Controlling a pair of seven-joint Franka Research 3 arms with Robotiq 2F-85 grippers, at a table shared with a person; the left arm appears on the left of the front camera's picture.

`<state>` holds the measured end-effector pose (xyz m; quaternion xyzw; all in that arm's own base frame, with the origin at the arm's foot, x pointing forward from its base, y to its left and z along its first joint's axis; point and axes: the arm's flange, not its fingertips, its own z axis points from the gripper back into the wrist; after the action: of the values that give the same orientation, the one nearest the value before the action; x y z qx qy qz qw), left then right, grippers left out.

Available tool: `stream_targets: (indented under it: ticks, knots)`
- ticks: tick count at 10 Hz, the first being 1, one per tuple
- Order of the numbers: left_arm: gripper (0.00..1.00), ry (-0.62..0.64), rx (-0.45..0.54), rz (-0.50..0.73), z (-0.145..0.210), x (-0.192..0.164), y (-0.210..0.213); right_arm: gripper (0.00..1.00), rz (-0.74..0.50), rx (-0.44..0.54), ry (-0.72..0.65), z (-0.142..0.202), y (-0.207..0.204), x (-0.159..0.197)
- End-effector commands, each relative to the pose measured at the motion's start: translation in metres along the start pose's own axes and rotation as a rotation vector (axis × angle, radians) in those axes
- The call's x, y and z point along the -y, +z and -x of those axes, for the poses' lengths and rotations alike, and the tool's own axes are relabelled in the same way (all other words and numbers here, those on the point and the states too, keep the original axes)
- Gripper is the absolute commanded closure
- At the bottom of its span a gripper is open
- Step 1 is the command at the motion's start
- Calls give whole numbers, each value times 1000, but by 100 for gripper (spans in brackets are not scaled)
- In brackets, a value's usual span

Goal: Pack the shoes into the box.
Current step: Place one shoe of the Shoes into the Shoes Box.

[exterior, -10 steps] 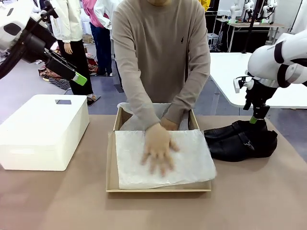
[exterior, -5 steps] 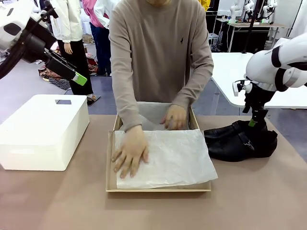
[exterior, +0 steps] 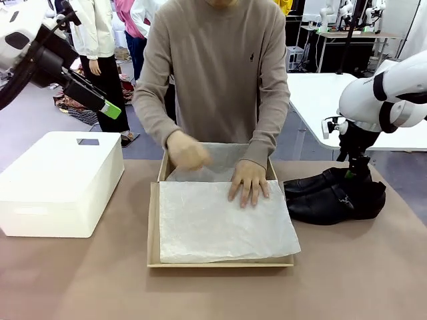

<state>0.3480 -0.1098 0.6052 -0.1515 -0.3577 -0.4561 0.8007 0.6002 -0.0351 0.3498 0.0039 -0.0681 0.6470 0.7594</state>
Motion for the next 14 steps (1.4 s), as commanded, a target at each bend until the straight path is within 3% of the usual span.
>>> stream_targets:
  ticks: [1,3,8,9,14]
  knots:
    - [0,-1,9,13,0,-1,0,0,13,-15,-21,-2,1,5]
    - [0,-1,9,13,0,-1,0,10,1,-11,-24,-1,1,4]
    - [0,-1,9,13,0,-1,0,94,-7,-19,-29,-2,2,3]
    - [0,-1,9,13,0,-1,0,100,-7,-22,-29,-2,3,2]
    - [0,-1,9,13,0,-1,0,100,-16,-29,-25,-4,5,-1]
